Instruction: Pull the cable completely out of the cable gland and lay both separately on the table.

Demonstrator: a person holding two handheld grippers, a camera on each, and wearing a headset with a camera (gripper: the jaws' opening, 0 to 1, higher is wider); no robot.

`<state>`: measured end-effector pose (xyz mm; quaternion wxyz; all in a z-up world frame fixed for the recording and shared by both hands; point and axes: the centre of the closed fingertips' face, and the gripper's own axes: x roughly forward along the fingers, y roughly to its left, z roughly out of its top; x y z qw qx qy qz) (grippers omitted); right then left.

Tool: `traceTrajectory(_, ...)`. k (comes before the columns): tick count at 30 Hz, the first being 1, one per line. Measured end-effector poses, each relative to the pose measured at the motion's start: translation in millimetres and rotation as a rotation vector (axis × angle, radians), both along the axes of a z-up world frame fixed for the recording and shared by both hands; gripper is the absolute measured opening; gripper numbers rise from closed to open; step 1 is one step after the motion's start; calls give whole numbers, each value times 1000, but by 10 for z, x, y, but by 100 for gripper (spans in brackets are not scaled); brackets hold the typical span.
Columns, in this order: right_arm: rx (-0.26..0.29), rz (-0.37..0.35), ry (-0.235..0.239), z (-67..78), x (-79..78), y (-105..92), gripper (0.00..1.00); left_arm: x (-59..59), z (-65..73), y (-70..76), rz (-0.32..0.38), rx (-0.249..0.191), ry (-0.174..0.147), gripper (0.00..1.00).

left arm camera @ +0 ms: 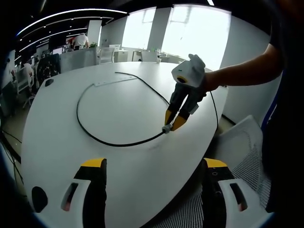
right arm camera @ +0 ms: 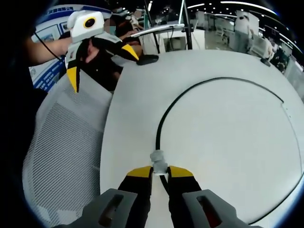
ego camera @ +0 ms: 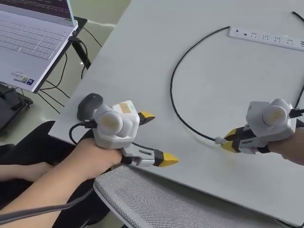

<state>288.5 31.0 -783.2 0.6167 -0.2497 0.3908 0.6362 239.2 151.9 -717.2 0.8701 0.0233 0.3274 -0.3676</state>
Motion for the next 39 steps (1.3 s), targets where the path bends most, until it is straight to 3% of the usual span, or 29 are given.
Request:
traceTrajectory(26,54,12,11,641,-152,1,7,245,345,-668,-137,-73,-58,74)
traceTrajectory(34,58,27,19,756,-248,-21,6,189,311,-865,-235,-51,-64,72)
traceTrajectory(39,59,42,29,794,-306,-30,6,161,315,-962,-261,-69,-59,69)
